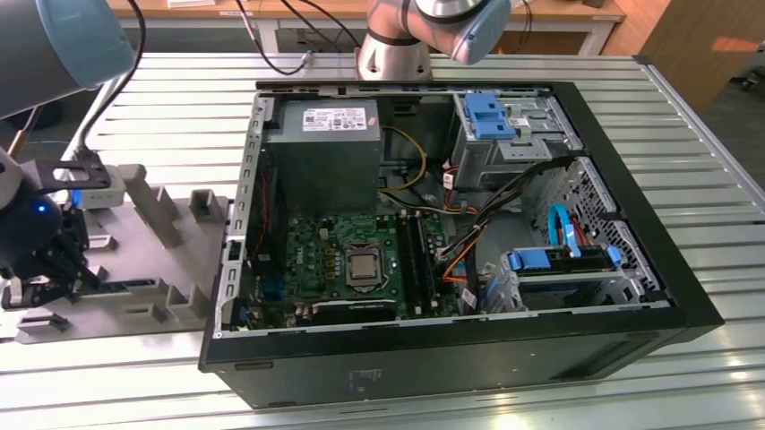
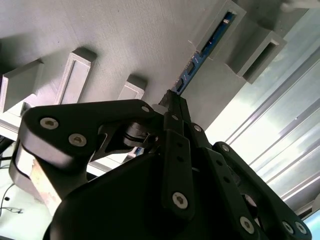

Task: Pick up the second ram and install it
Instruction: 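Pick up the second ram and move it above second insertion slot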

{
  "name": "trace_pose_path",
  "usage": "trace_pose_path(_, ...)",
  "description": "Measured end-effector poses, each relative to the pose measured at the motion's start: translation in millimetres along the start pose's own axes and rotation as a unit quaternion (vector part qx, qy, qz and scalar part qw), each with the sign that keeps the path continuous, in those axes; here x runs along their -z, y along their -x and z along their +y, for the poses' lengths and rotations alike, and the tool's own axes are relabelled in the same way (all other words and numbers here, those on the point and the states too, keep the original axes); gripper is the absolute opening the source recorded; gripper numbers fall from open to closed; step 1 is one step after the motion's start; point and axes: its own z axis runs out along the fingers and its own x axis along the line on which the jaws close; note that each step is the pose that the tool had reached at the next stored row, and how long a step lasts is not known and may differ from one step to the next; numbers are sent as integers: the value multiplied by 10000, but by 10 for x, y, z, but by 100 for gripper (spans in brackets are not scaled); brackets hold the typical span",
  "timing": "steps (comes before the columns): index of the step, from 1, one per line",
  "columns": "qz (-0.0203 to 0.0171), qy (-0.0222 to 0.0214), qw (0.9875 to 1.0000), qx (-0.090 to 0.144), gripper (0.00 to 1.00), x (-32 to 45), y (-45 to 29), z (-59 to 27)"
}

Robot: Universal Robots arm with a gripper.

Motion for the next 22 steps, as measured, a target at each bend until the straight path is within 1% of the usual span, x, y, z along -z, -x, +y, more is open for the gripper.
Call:
trace_pose_path(6, -2, -1, 10000, 0, 11, 68, 3, 2)
trace_pose_path(10, -2, -2, 10000, 0, 11, 138, 5, 4)
trace_pose_path(19, -3, -2, 10000, 0, 11, 334, 12, 10)
trace_pose_path(20, -2, -1, 10000, 0, 11, 349, 12, 10)
trace_pose_path(22, -3, -2, 10000, 0, 11, 354, 13, 10)
